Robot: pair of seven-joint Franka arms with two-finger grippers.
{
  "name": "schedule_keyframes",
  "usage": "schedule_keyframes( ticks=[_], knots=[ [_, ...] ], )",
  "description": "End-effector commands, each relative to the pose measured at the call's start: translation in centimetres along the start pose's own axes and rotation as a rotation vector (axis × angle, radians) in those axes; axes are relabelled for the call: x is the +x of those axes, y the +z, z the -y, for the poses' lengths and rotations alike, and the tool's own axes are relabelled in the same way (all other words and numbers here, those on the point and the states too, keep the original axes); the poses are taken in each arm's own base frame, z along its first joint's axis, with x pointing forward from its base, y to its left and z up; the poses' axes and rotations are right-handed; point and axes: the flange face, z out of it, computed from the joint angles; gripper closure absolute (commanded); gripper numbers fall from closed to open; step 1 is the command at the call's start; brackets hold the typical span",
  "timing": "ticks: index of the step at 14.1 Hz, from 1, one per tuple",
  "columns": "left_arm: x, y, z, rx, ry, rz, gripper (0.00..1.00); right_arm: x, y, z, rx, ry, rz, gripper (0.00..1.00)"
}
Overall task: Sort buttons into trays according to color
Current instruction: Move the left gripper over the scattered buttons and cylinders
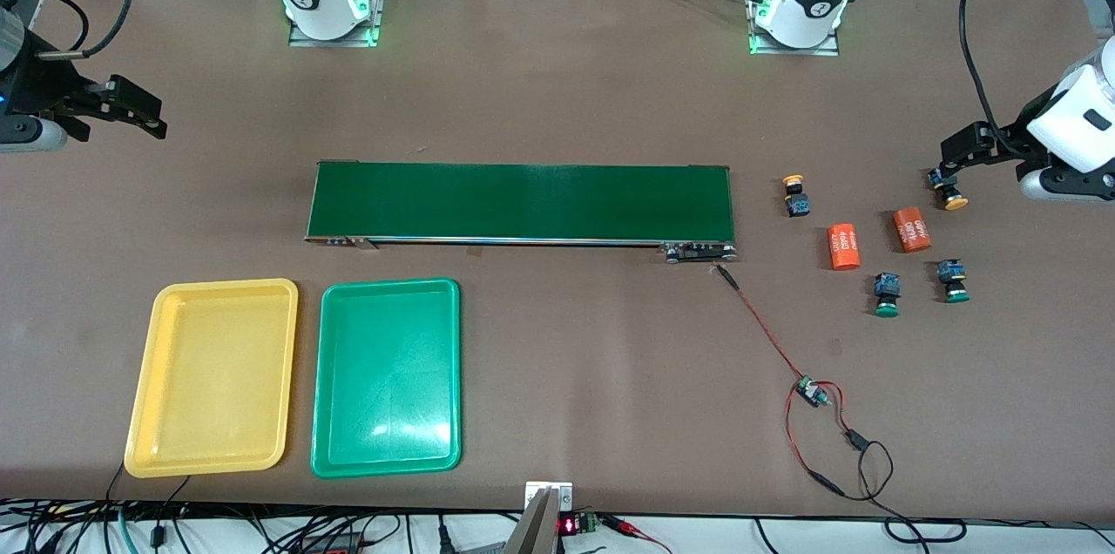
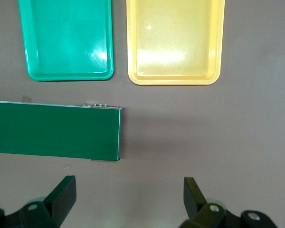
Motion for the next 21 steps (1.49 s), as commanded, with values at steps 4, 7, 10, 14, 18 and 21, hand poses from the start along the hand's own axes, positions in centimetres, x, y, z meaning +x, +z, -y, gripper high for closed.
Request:
schedule_keyframes(
  ticks=[4, 7, 10, 14, 18, 21],
  knots=[
    [0.3, -0.6, -0.2, -0.009, -0.002, 0.005, 0.0, -0.1, -0.4, 0.0, 0.01, 0.01, -0.008, 0.0],
    [0.4, -0.4, -0.3, -0.009, -0.005, 0.01, 0.0, -0.1, -0.4, 0.0, 0.01, 0.01, -0.008, 0.0],
    [1.6, 2.2, -0.3, -0.016, -0.011, 0.055, 0.0, 0.0, -0.4, 0.0, 0.01, 0.01, -0.009, 0.0],
    [2.3, 4.7, 0.2, -0.01, -0.012, 0.106, 0.0, 0.0, -0.4, 0.0, 0.009, 0.01, -0.014, 0.0],
    [3.5, 10.9, 1.1, -0.016, -0.035, 0.231, 0.0, 0.1, -0.4, 0.0, 0.008, 0.01, -0.014, 0.0],
    [6.6, 15.9, 2.9, -0.009, -0.055, 0.168, 0.0, 0.6, 0.9, -0.3, 0.004, 0.014, 0.009, 0.0]
  ],
)
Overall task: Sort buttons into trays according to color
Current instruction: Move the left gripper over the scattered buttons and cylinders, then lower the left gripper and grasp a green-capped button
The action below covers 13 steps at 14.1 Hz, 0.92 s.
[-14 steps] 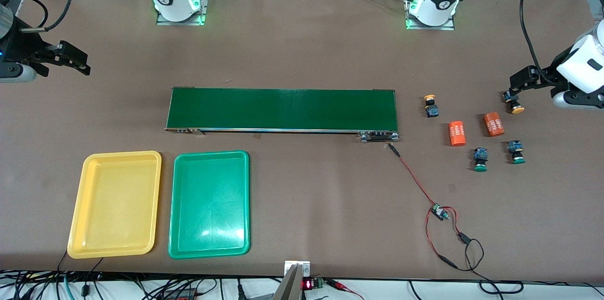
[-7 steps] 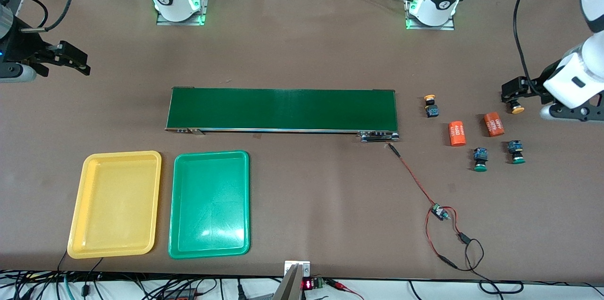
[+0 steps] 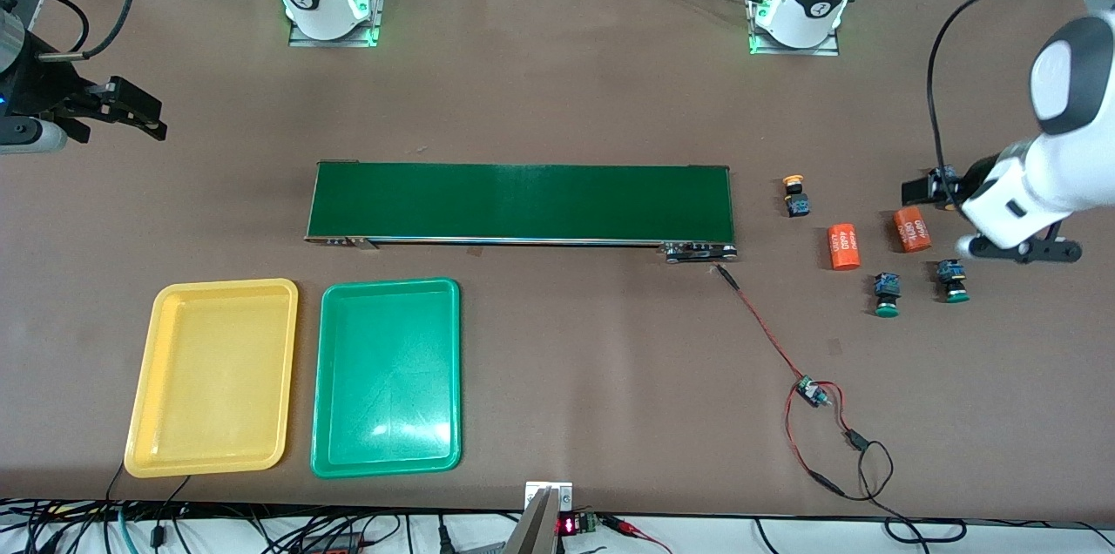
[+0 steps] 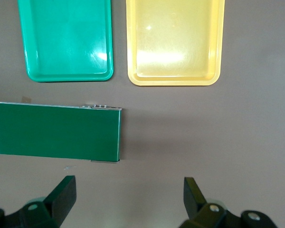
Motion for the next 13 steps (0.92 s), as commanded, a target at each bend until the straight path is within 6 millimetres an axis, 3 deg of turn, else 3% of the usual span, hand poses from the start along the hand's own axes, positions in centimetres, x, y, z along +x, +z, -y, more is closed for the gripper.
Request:
schedule_keyframes(
  ticks=[1, 3, 5, 9, 10, 11, 13],
  knots=[
    [3.8, 3.5, 1.4, -0.003, -0.02, -0.058, 0.0, 0.6, 1.2, -0.1, 0.002, 0.009, 0.017, 0.0],
    [6.1, 6.7, 3.4, 0.028, -0.022, -0.105, 0.0, 1.1, 1.6, 0.4, -0.022, -0.012, 0.016, 0.0],
    [8.4, 10.2, 3.9, 0.068, -0.002, -0.154, 0.0, 1.9, 3.0, 0.9, -0.094, -0.036, 0.04, 0.0],
    [10.8, 17.1, 4.9, 0.075, 0.003, -0.181, 0.03, 2.0, 2.9, 0.4, -0.117, -0.044, 0.05, 0.0],
    [10.9, 18.2, 5.2, 0.073, 0.007, -0.172, 0.05, 2.0, 2.7, 1.2, -0.113, -0.055, 0.046, 0.0],
    [11.0, 19.3, 5.4, 0.072, 0.013, -0.165, 0.06, 2.2, 3.0, 3.4, -0.105, -0.083, 0.043, 0.0],
    [10.9, 21.7, 6.3, 0.066, 0.003, -0.14, 0.1, 3.1, 5.6, 7.4, -0.107, -0.14, 0.087, 0.0]
  ],
)
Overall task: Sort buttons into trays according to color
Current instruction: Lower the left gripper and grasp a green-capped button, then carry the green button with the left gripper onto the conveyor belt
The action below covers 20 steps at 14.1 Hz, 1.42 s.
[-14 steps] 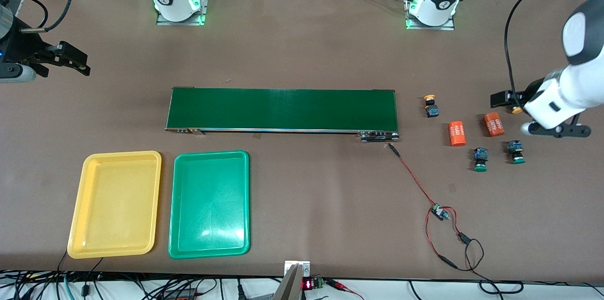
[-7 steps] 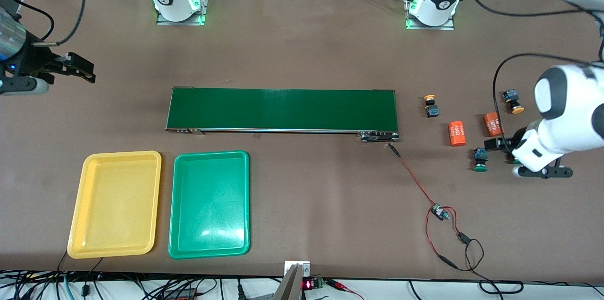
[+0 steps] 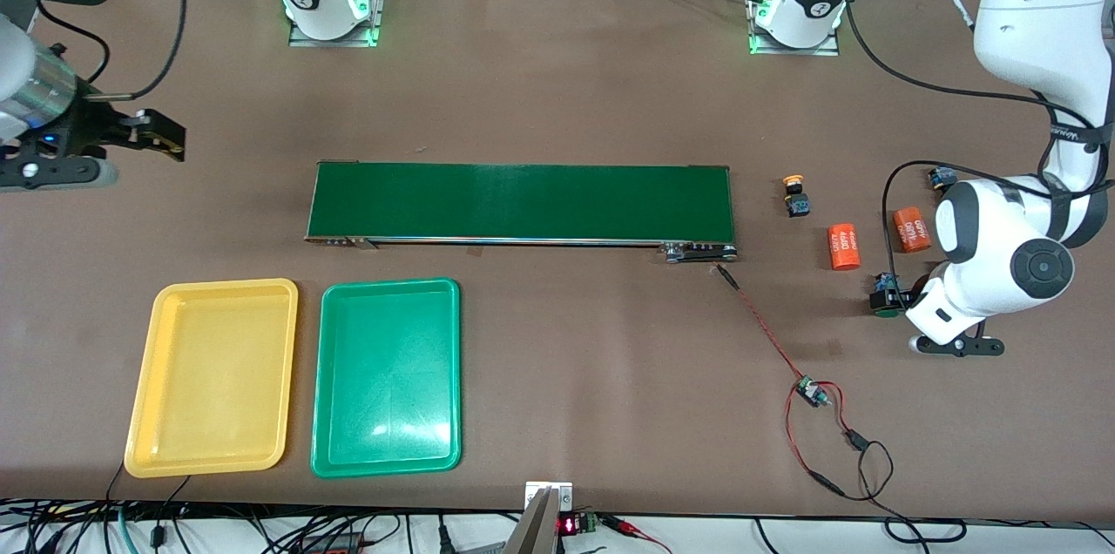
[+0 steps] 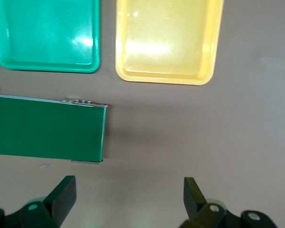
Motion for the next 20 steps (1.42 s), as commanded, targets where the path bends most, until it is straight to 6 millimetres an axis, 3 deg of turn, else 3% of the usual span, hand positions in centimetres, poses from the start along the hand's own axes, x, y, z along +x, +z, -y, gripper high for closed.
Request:
schedule_keyframes(
  ticks=[1, 3, 5, 6, 7, 8, 10, 12, 14, 16, 18, 19, 20],
  knots=[
    [-0.4, 2.2, 0.8, 0.003, 0.019, 0.019, 0.13, 1.4, 1.5, 3.7, -0.003, -0.045, 0.029, 0.0],
    [-1.1, 3.3, 0.7, -0.006, 0.008, 0.032, 0.23, 1.6, 0.0, 0.9, -0.007, 0.001, -0.016, 0.0],
    [-1.3, 3.4, 0.6, -0.009, 0.008, 0.042, 0.48, 1.5, -1.7, -2.7, -0.015, 0.061, -0.056, 0.0],
    [-1.5, 3.4, 0.5, -0.012, 0.01, 0.062, 0.61, 1.0, -2.4, -5.5, -0.01, 0.106, -0.071, 0.0],
    [-1.6, 3.3, 0.4, -0.016, 0.011, 0.08, 0.7, 0.6, -3.0, -8.3, 0.0, 0.145, -0.086, 0.0],
    [-1.5, 2.6, 0.2, -0.017, 0.014, 0.078, 0.75, 0.3, -3.1, -9.4, 0.001, 0.163, -0.086, 0.0],
    [-1.2, 0.0, -0.4, -0.023, 0.022, 0.086, 0.81, 0.4, -3.4, -7.8, -0.006, 0.131, -0.081, 0.0],
    [-0.7, -4.8, -2.4, -0.035, 0.041, 0.098, 0.81, 0.4, -4.4, -4.7, -0.01, 0.08, -0.093, 0.0],
    [-1.4, -8.5, -5.4, -0.057, 0.054, 0.155, 0.81, 0.2, -4.2, -4.4, 0.003, 0.085, -0.073, 0.0],
    [-2.7, -11.2, -10.1, -0.076, 0.053, 0.186, 0.81, 0.1, -4.2, -5.1, 0.004, 0.095, -0.074, 0.0],
    [-4.0, -12.7, -14.8, -0.096, 0.046, 0.221, 0.81, -0.7, -5.6, -5.0, 0.0, 0.099, -0.097, 0.0],
    [-5.1, -13.6, -18.7, -0.132, 0.036, 0.237, 0.81, -0.9, -5.6, -5.1, 0.003, 0.107, -0.091, 0.0],
    [-6.1, -13.7, -21.2, -0.159, 0.009, 0.255, 0.81, -1.0, -5.6, -5.2, 0.005, 0.11, -0.088, 0.0]
  ],
)
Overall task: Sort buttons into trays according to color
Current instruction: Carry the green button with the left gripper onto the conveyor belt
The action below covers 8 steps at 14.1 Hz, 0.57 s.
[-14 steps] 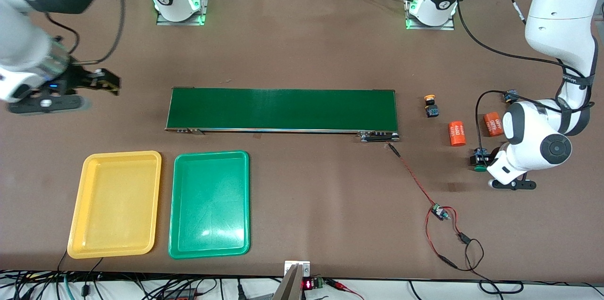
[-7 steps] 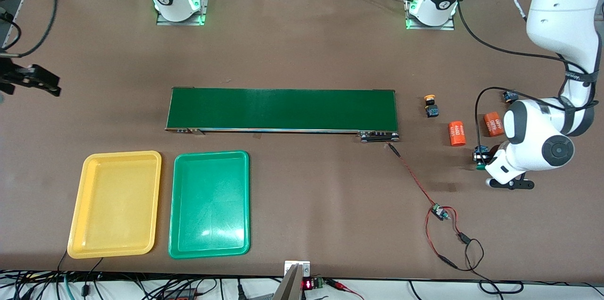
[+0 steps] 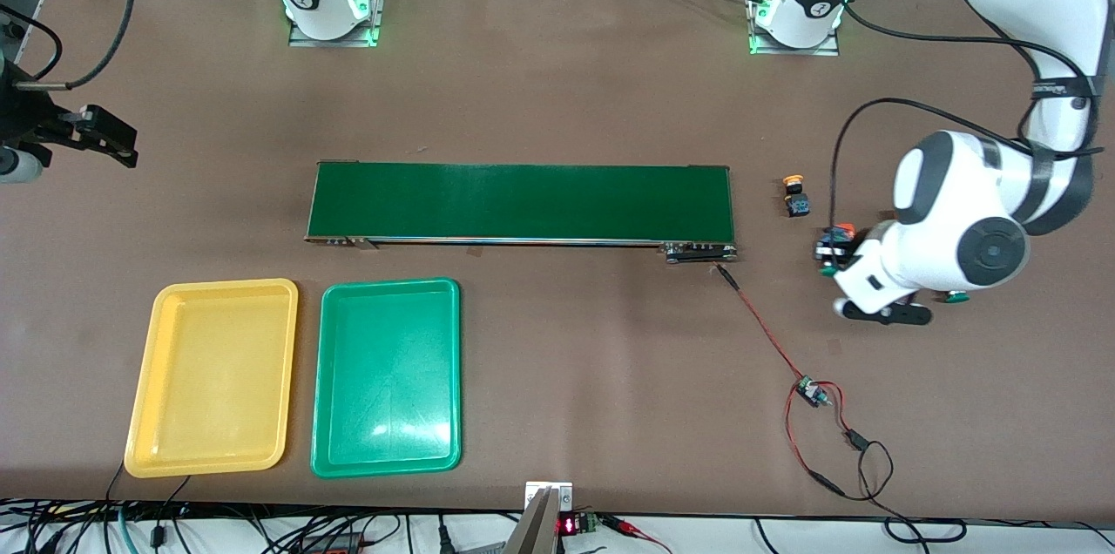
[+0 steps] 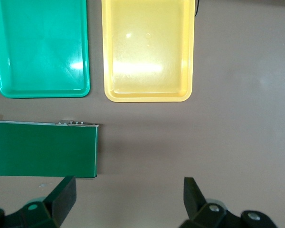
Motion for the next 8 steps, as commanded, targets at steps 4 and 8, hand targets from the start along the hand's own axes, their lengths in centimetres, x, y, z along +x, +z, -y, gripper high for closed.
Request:
schedule_keyframes(
  ticks=[4, 8],
  knots=[
    [-5.5, 3.1, -13.4, -0.048, -0.068, 0.062, 0.8, -0.6, -0.6, -0.1, 0.026, 0.018, 0.008, 0.0],
    [-7.9, 8.5, -15.5, -0.053, -0.079, 0.02, 0.79, -0.5, -0.5, 0.2, 0.027, 0.01, 0.007, 0.0]
  ],
)
